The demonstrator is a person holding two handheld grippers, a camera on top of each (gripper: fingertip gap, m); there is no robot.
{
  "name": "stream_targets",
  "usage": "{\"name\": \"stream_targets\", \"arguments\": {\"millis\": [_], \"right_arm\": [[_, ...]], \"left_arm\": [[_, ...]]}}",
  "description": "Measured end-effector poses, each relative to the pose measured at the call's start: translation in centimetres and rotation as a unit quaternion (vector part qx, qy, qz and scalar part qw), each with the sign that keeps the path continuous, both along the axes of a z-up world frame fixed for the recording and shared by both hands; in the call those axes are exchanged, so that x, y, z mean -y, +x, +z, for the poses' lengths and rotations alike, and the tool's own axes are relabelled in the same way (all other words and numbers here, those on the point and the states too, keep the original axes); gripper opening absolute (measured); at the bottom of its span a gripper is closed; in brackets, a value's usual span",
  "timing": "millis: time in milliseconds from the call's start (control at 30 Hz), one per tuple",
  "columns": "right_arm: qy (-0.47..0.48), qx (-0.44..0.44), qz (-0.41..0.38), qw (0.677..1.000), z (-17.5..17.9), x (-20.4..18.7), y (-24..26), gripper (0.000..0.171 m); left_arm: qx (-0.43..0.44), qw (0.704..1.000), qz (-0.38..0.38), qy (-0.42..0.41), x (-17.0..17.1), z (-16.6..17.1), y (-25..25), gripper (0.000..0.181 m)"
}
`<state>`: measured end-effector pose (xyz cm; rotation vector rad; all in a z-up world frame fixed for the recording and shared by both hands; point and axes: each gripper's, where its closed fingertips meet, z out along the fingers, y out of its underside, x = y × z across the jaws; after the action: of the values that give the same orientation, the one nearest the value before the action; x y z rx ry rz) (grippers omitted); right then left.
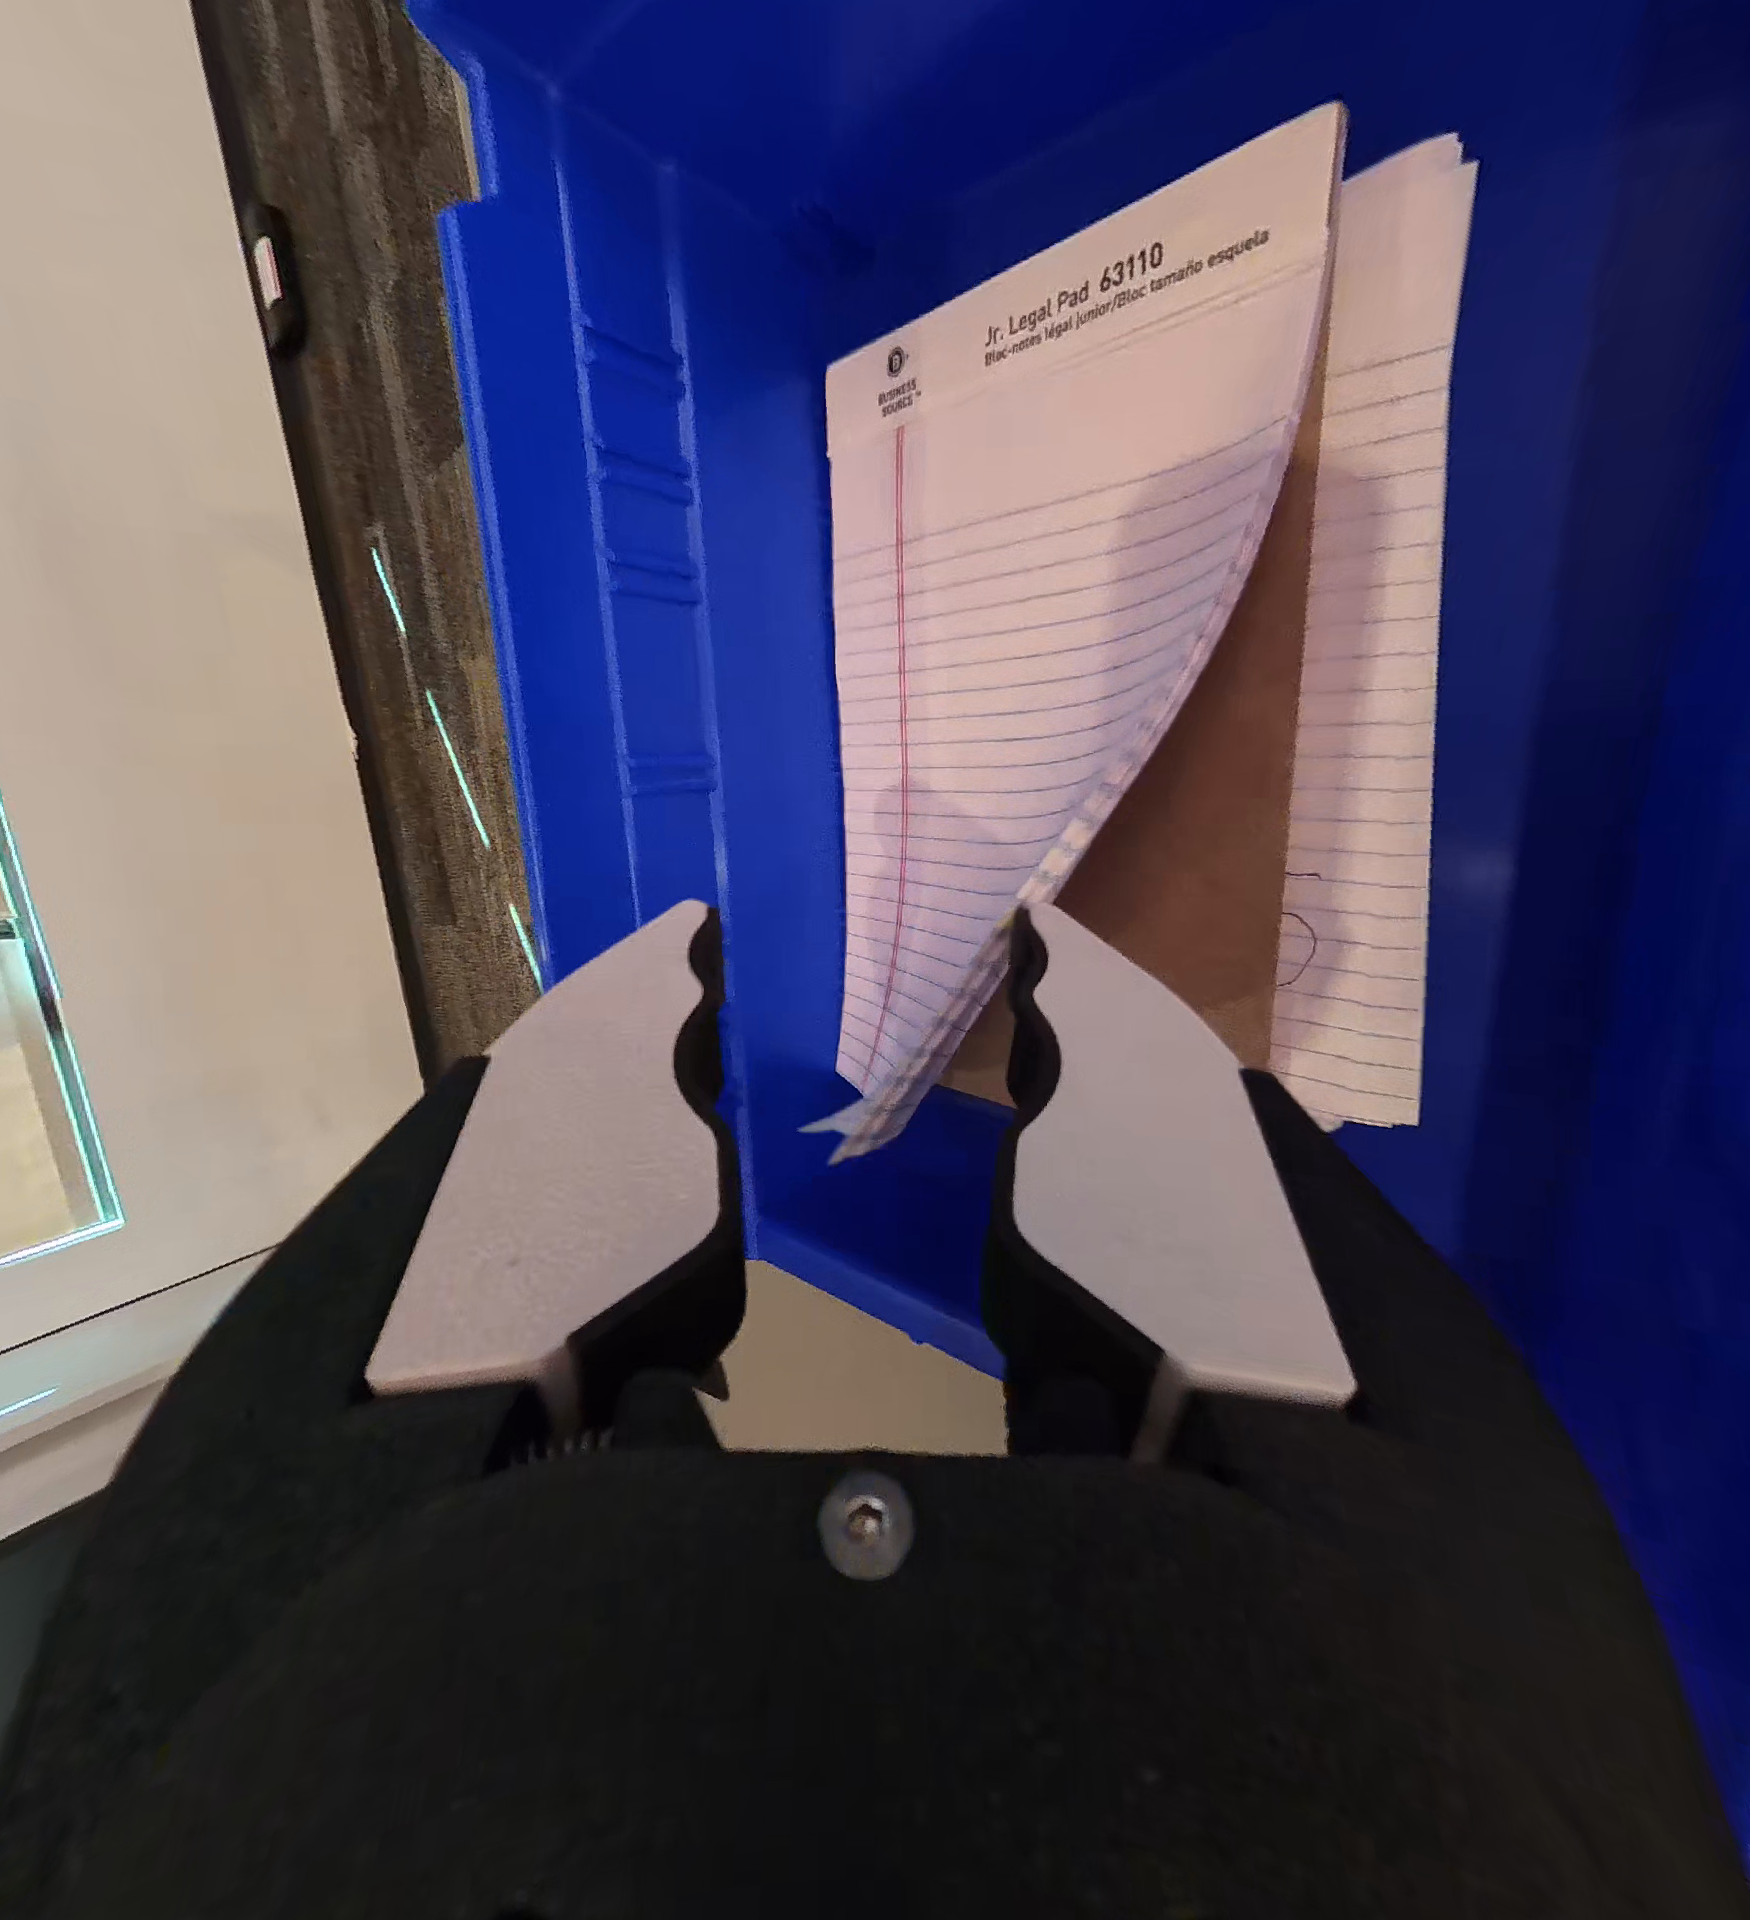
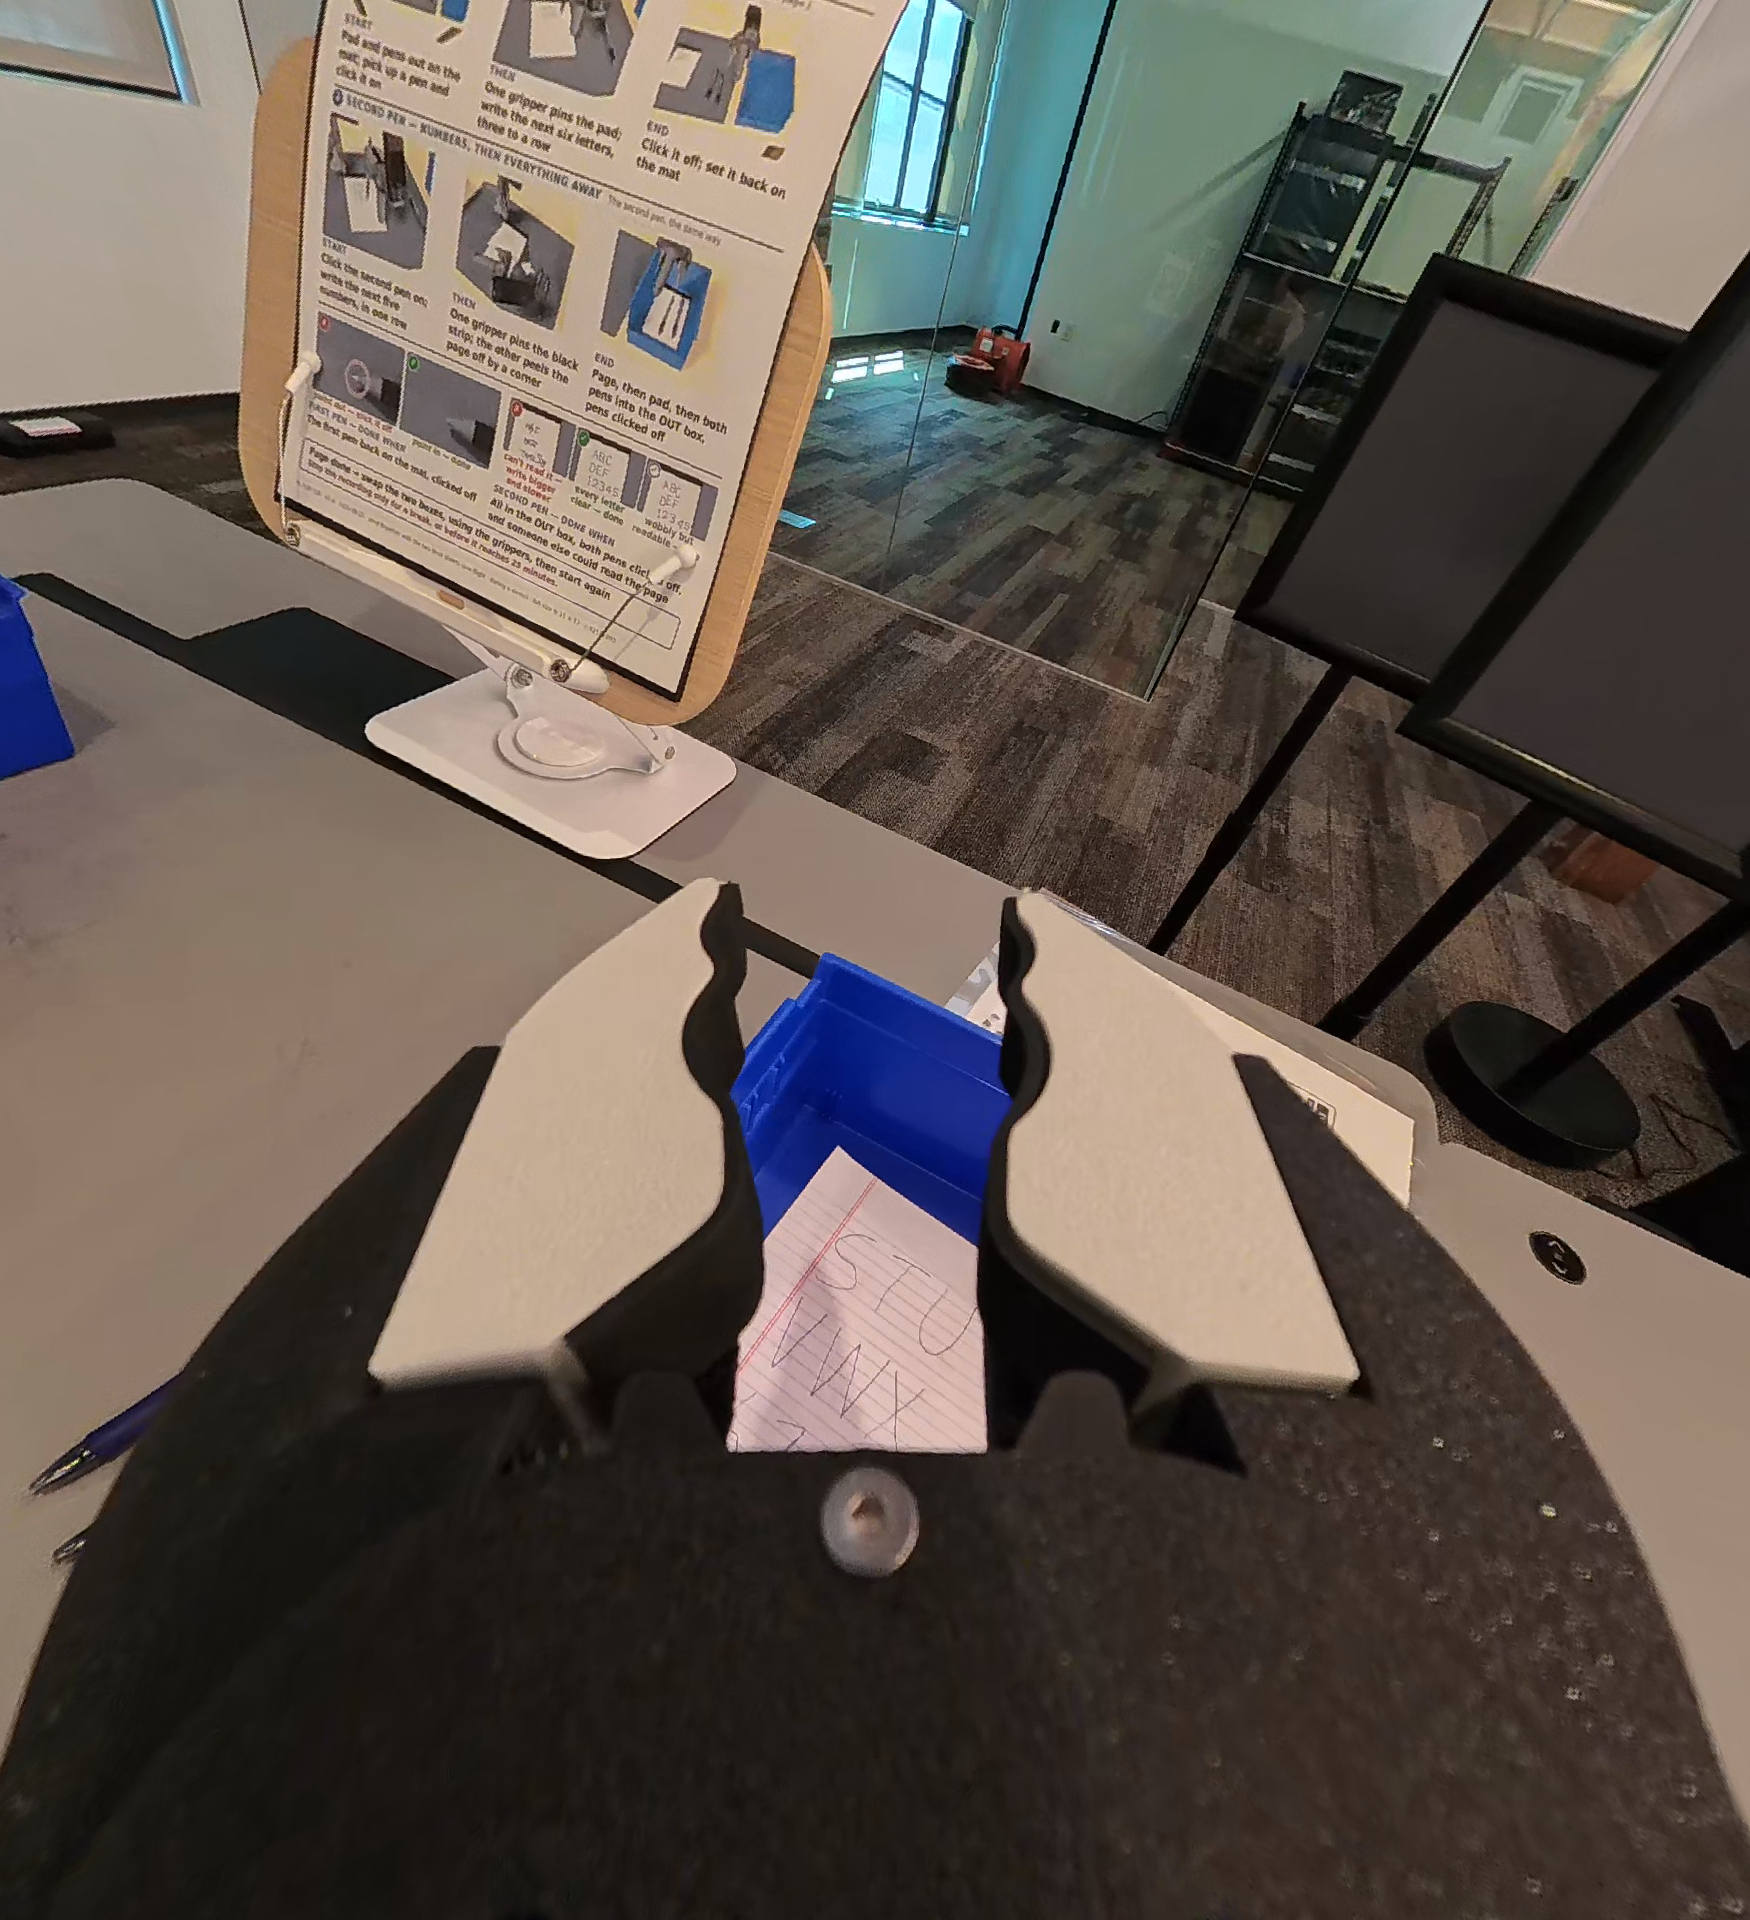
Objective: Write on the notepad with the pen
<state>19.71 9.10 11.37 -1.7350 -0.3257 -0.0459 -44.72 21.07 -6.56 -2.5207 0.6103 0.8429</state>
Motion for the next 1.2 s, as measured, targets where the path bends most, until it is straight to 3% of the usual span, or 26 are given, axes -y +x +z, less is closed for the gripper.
{"name": "stream_targets", "arguments": {"millis": [433, 600, 667, 800, 1200], "right_arm": [[0.003, -0.007, -0.006, 1.000, 0.1, 0.4, 0.8, 0.047], [-0.001, -0.005, -0.006, 1.000, -0.1, 0.3, 0.7, 0.046], [-0.004, -0.003, -0.004, 1.000, -0.2, 0.3, 0.7, 0.046], [-0.004, -0.001, -0.004, 1.000, -0.2, 0.3, 0.6, 0.046], [-0.010, -0.008, 0.006, 1.000, -0.5, 0.1, 0.4, 0.047]], "left_arm": [[-0.033, 0.996, -0.055, -0.065, 1.5, -3.5, 1.6, 0.027], [-0.014, 0.995, -0.061, -0.077, 1.7, -3.9, 1.9, 0.019], [-0.003, 0.994, -0.064, -0.090, 1.9, -4.2, 2.2, 0.004], [0.006, 0.993, -0.057, -0.100, 1.9, -4.2, 2.3, 0.003], [0.067, 0.995, -0.039, -0.069, 0.7, 1.1, 0.7, 0.002]]}}
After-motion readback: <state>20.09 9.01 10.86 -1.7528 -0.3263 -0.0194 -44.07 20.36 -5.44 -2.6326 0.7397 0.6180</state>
